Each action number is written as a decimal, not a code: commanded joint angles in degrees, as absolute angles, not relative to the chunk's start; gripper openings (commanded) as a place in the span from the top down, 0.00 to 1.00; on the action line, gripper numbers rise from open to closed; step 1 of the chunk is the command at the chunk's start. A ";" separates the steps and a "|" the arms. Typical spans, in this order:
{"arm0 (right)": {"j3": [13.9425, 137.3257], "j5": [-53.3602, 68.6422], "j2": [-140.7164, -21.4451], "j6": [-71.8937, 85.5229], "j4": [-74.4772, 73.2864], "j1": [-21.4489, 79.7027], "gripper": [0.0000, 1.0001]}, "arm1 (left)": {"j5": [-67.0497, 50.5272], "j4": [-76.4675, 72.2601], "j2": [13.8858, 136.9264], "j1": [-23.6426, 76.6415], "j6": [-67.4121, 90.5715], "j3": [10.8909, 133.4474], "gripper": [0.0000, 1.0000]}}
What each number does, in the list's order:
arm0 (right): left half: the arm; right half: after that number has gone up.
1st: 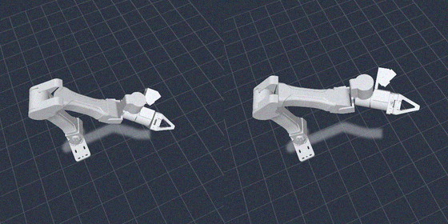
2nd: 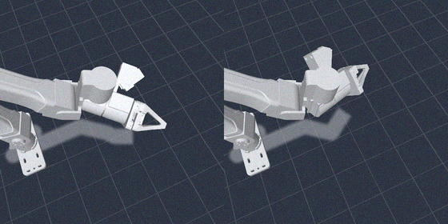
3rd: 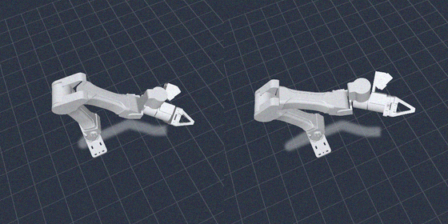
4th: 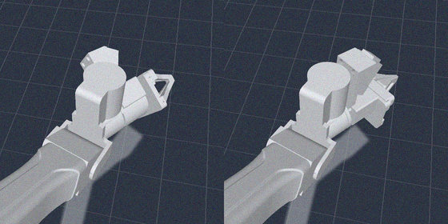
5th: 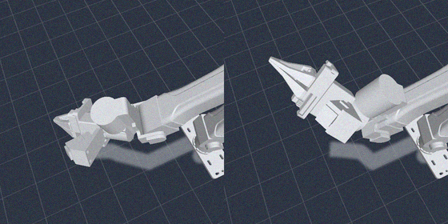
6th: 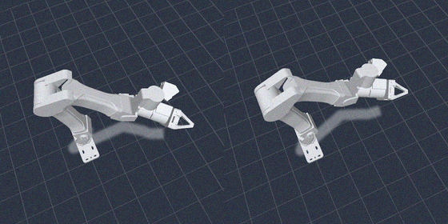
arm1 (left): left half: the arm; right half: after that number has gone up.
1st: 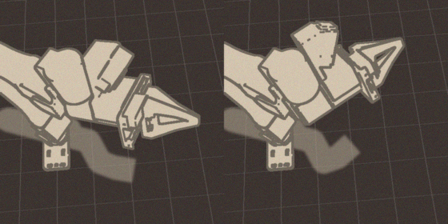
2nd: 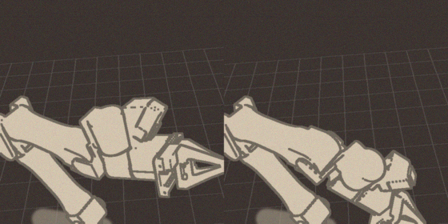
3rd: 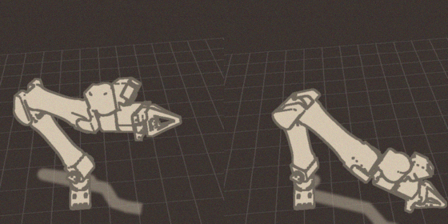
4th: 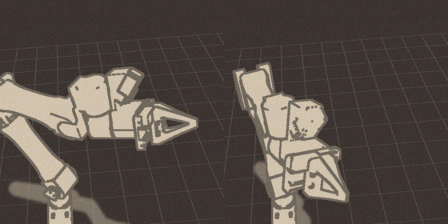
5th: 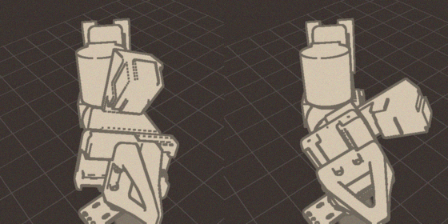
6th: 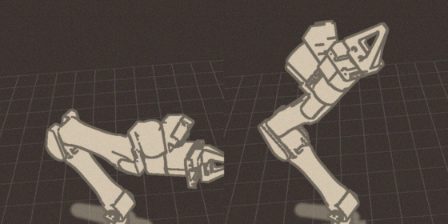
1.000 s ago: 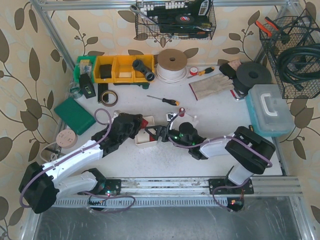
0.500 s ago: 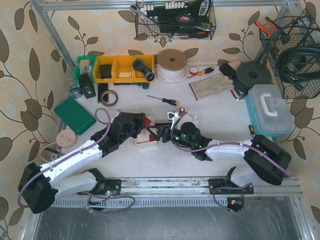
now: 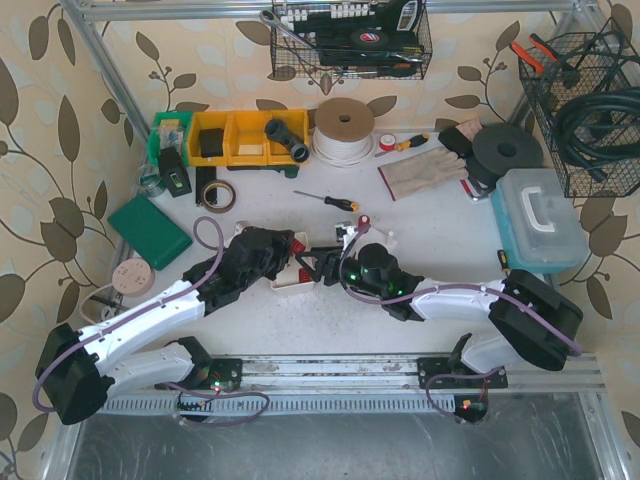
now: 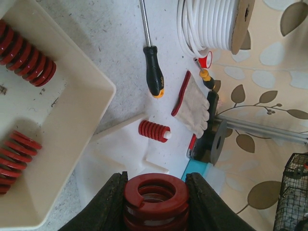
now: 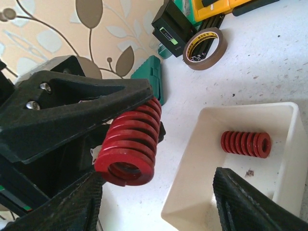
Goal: Install the large spring
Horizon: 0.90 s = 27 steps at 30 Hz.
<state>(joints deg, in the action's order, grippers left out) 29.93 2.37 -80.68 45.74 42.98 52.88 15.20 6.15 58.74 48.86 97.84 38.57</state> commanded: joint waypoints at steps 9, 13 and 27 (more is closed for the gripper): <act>33.02 1.72 -80.68 42.28 42.36 54.36 0.40 | 15.96 5.25 59.90 49.66 98.46 42.00 1.00; 33.26 1.32 -80.77 42.28 41.84 54.33 0.43 | 15.73 5.18 60.29 49.90 98.44 42.14 1.00; 33.91 0.39 -81.03 40.08 40.92 54.34 0.56 | 16.08 4.86 61.25 51.05 98.61 42.24 1.00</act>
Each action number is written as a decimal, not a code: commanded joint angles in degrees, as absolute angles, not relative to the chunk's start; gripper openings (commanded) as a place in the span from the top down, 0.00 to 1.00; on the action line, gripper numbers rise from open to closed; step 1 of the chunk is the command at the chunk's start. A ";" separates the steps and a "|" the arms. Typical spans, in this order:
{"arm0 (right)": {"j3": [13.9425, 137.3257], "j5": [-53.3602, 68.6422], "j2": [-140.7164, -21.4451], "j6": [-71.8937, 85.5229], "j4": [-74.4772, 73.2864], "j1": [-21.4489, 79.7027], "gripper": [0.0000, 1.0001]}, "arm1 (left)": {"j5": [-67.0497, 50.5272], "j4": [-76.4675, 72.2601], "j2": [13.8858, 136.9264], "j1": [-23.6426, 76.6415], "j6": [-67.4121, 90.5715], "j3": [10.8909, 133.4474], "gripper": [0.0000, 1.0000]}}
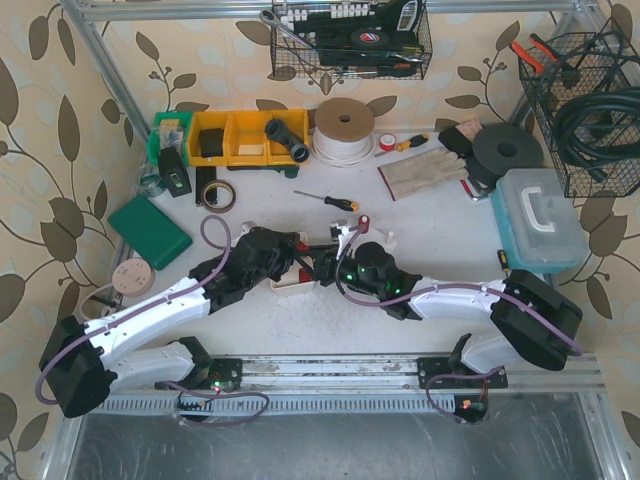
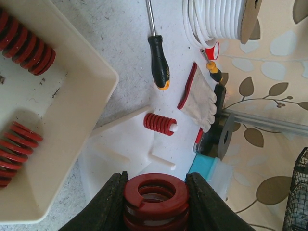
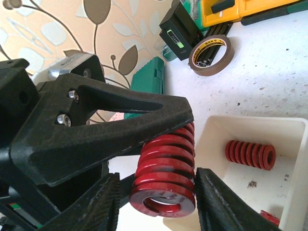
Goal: Install the large spring
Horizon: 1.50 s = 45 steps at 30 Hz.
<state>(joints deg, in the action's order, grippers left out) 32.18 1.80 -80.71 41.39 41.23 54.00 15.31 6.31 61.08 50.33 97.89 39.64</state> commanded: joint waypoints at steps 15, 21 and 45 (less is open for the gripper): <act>34.36 -0.55 -81.25 39.72 40.00 54.34 0.57 | 16.31 4.13 61.69 51.86 98.92 42.38 1.00; 34.44 -0.58 -81.19 39.51 39.47 54.37 0.60 | 16.43 4.09 61.68 52.03 99.04 42.38 1.00; 36.25 0.03 -80.01 37.36 34.01 54.35 1.00 | 16.47 5.40 60.73 52.21 98.35 42.40 0.52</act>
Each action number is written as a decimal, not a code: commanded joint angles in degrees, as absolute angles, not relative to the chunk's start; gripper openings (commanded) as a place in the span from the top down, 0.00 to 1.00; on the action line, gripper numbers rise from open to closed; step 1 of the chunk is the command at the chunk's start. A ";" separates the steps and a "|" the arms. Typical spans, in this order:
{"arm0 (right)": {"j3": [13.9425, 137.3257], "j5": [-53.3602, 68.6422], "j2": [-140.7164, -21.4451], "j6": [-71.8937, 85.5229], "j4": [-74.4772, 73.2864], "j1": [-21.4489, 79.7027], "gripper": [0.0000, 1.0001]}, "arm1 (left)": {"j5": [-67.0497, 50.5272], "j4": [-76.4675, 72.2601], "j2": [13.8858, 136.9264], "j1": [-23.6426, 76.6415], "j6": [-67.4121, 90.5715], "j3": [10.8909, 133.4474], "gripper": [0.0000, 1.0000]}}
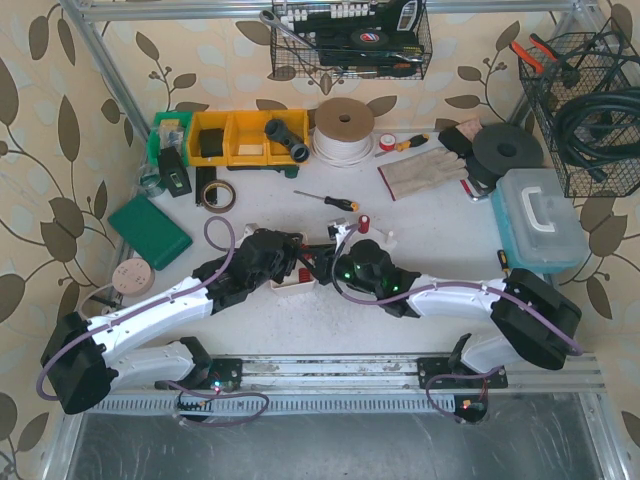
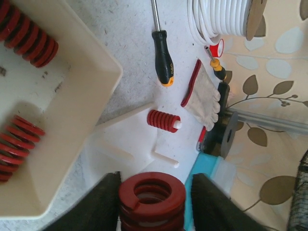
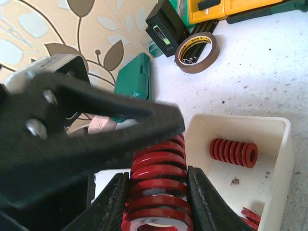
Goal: Install the large spring
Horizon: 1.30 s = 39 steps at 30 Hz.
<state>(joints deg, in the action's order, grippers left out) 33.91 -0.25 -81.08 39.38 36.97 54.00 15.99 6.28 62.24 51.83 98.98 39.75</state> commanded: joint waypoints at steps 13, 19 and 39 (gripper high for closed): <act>45.28 -2.04 -76.88 31.39 7.70 54.33 1.00 | 22.72 30.23 56.73 52.13 83.92 51.87 0.15; 49.79 -4.91 -74.85 28.47 -3.88 53.71 1.00 | 24.00 36.11 56.20 52.12 64.01 53.67 0.16; 73.95 -6.62 -74.99 19.25 -52.05 37.61 1.00 | 15.69 17.44 49.50 52.29 39.94 38.25 0.19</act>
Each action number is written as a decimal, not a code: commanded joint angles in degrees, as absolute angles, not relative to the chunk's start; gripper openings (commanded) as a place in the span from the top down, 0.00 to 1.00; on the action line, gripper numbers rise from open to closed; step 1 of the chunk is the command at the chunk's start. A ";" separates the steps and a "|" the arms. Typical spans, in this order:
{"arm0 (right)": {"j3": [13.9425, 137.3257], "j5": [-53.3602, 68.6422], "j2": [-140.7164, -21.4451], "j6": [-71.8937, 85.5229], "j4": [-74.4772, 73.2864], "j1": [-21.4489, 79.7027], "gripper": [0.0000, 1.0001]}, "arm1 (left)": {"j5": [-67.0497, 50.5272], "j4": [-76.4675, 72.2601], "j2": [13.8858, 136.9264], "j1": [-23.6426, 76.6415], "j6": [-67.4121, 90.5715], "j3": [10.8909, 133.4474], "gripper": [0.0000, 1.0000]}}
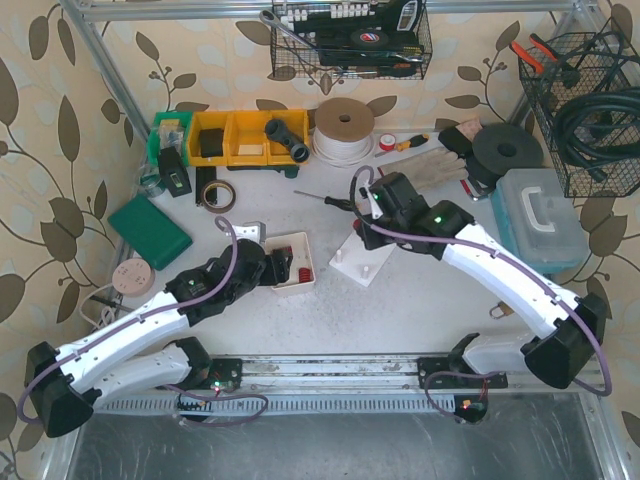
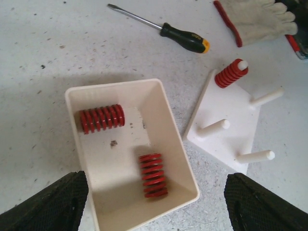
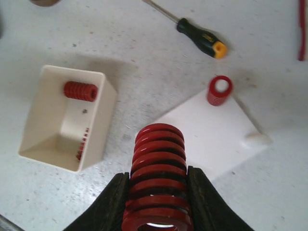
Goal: Install the large spring
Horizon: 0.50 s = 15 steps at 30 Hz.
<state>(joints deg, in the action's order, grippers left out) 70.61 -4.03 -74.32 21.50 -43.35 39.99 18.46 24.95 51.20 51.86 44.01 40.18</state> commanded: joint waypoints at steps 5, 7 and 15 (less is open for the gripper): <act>77.93 -6.57 -78.03 17.36 -55.77 32.44 1.00 | 14.23 14.28 49.83 52.29 38.65 37.55 0.20; 78.73 -4.92 -79.63 16.51 -56.25 30.20 1.00 | 13.65 13.40 50.09 52.29 38.17 37.61 0.20; 83.16 -5.69 -87.97 13.24 -60.75 26.98 1.00 | 13.05 12.60 49.41 52.29 38.76 37.70 0.19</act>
